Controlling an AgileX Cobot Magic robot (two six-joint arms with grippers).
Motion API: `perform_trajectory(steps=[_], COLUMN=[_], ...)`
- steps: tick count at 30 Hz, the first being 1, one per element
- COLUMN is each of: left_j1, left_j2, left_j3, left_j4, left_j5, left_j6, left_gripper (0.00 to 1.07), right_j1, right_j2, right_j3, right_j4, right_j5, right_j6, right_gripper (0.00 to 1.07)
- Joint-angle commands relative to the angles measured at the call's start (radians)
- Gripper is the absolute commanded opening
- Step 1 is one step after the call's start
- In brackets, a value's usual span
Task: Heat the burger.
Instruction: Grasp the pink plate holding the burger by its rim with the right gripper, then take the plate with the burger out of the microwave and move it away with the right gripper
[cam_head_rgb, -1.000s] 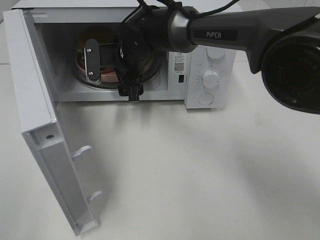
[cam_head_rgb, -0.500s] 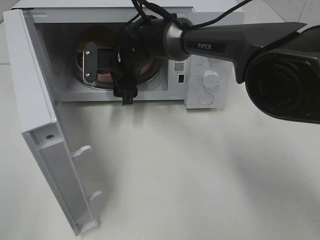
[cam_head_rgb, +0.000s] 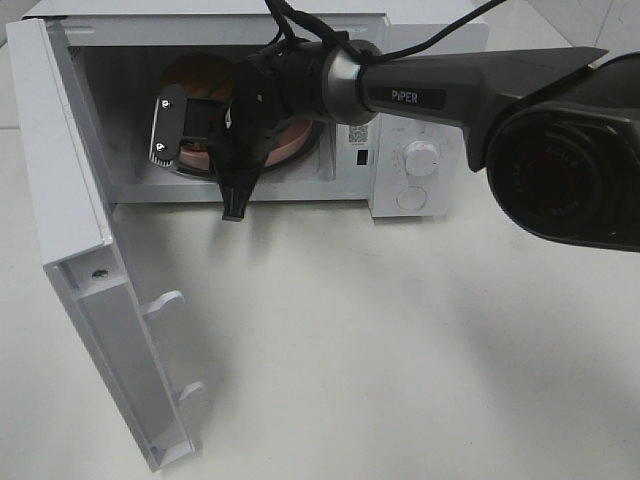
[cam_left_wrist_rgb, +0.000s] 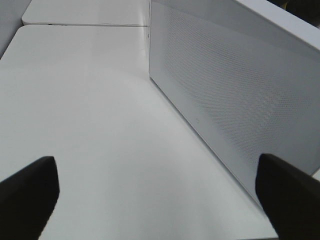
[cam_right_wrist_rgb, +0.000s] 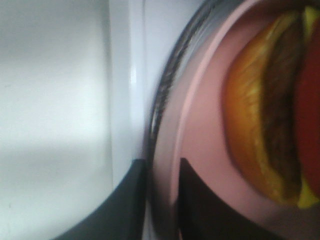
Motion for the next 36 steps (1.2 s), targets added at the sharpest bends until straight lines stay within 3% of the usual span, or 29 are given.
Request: perform_trajectory(steps=[1, 6, 20, 28, 34, 36], left_j1=[0.003, 0.003, 0.003, 0.003, 0.003, 0.003], left_j2=[-0.016, -0.016, -0.016, -0.016, -0.016, -0.016], left_j3=[0.003, 0.003, 0.003, 0.003, 0.003, 0.003], left_j4=[-0.006, -0.006, -0.007, -0.007, -0.007, -0.007], left_j5=[-0.005, -0.005, -0.005, -0.005, -0.005, -0.005], left_j6=[0.000, 0.000, 0.000, 0.000, 0.000, 0.000], left_gripper=[1.00, 1.00, 1.00, 1.00, 1.00, 1.00], right_j1=[0.002, 0.013, 0.013, 0.013, 0.013, 0.013], right_j2=[-0.002, -0.002, -0.041, -0.135, -0.243, -0.257], right_j3=[-0.014, -0.014, 0.003, 0.148, 0.343, 0.366], right_j4=[0.013, 0.071, 0.065, 0.057, 0.012, 0.012], right_j5=[-0.135, -0.158, -0.008, -0.083, -0.200, -0.217], right_j6=[0.006, -0.018, -0.172, -0.242, -0.285, -0.287], right_gripper=[0.01, 0.00, 0.00, 0.00, 0.00, 0.00])
